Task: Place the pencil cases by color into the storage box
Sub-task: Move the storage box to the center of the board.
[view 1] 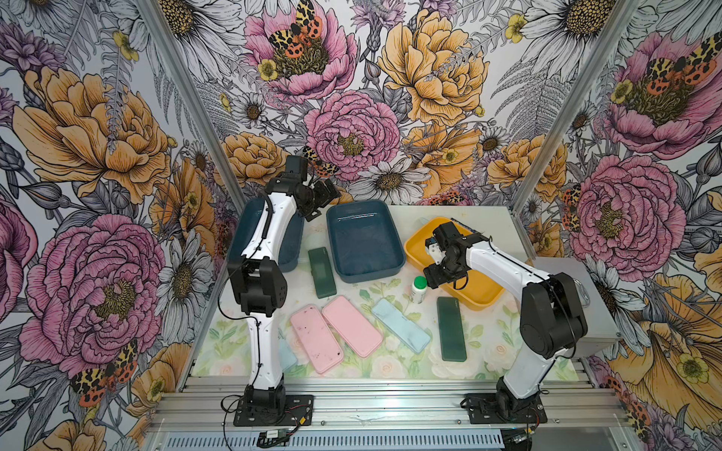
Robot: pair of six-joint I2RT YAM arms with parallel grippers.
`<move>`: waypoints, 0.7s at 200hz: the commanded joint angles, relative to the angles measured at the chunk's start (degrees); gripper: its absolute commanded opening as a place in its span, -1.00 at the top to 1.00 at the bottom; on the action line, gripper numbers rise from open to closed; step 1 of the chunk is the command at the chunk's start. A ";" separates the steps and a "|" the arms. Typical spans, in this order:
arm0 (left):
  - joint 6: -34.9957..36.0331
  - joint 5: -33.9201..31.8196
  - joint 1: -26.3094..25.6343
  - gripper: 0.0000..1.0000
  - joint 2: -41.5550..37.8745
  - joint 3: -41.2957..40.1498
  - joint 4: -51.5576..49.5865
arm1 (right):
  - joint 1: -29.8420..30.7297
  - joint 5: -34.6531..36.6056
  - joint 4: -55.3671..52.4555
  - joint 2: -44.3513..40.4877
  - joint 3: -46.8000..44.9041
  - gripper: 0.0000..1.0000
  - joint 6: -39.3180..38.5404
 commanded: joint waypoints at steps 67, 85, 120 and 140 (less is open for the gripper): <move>1.46 0.33 1.10 -0.97 -2.20 -2.22 -0.36 | -2.48 2.25 0.31 5.87 2.81 -0.11 -1.12; 1.63 0.19 1.37 -0.98 -2.77 -2.69 -0.55 | -2.44 2.05 0.35 7.27 4.07 0.01 -1.09; 1.83 0.26 2.00 -0.98 -3.42 -3.29 -0.70 | -2.56 1.38 0.31 10.61 8.13 0.20 0.57; 1.81 0.45 2.30 -0.98 -3.41 -3.56 -0.71 | -2.59 -0.13 0.22 12.64 11.73 0.24 2.68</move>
